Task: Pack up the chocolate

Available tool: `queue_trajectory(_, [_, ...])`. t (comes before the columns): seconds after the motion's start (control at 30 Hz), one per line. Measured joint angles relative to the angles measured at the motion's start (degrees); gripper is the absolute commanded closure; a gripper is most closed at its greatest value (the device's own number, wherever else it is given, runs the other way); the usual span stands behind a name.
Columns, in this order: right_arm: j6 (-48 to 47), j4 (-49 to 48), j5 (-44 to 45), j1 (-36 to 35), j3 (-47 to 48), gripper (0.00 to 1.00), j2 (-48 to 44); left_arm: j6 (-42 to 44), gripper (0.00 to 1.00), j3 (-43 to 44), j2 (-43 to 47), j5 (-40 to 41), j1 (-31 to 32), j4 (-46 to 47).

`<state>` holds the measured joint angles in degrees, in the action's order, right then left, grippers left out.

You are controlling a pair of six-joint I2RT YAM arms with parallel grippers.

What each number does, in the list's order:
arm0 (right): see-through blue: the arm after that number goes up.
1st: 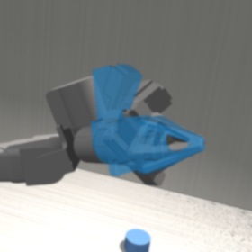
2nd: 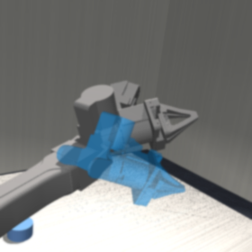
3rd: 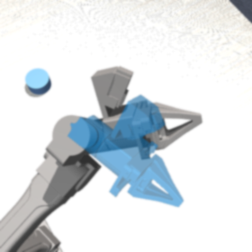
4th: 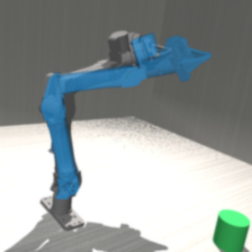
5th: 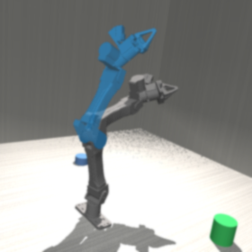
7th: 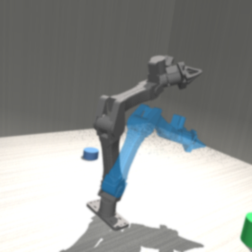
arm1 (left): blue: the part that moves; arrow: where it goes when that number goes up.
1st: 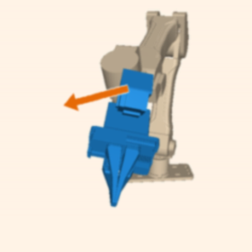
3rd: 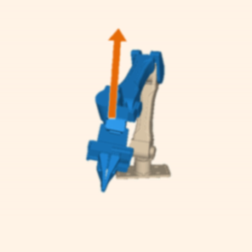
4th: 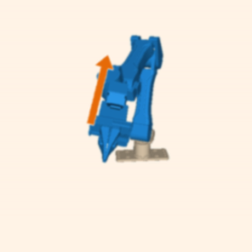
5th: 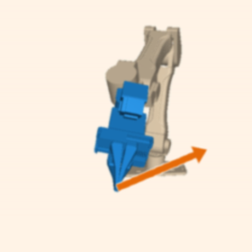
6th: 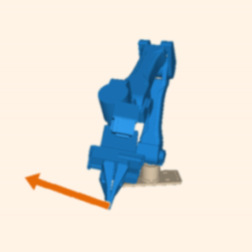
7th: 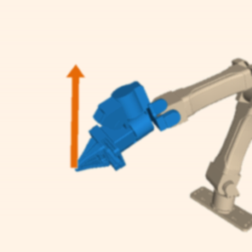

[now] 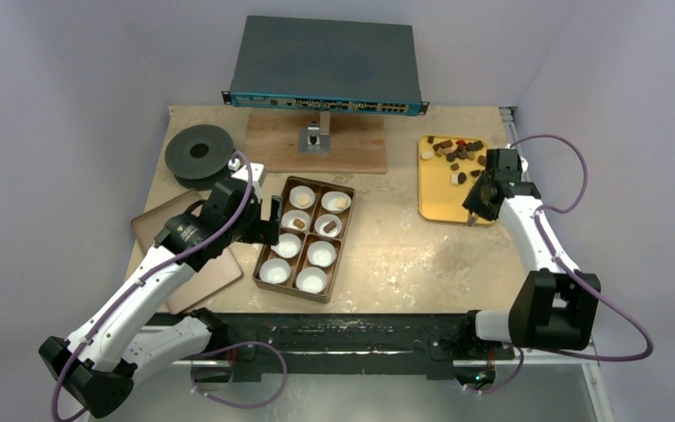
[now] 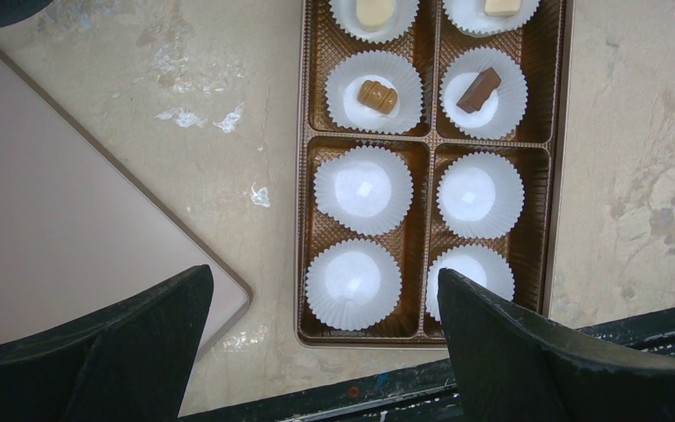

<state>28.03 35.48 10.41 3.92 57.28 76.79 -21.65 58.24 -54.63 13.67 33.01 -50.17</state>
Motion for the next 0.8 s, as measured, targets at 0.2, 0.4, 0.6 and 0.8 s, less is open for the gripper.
queue_trajectory(0.2, [0.0,1.0,-1.0,0.0,0.0,0.72,-4.1,0.0,0.00,0.0,0.0,0.0,0.0,0.0])
queue_trajectory(0.4, [-0.2,1.1,-1.5,-0.1,-0.4,0.72,-5.9,0.0,0.00,0.0,0.0,0.0,0.0,0.0])
queue_trajectory(0.6, [-0.3,1.5,-2.1,-0.2,-1.5,0.58,-6.0,0.0,0.00,0.0,-0.1,0.0,0.0,0.0])
queue_trajectory(0.8, [0.1,2.1,-1.3,-0.2,-1.4,0.51,-5.8,0.0,0.00,0.0,-0.3,-0.1,0.0,0.0])
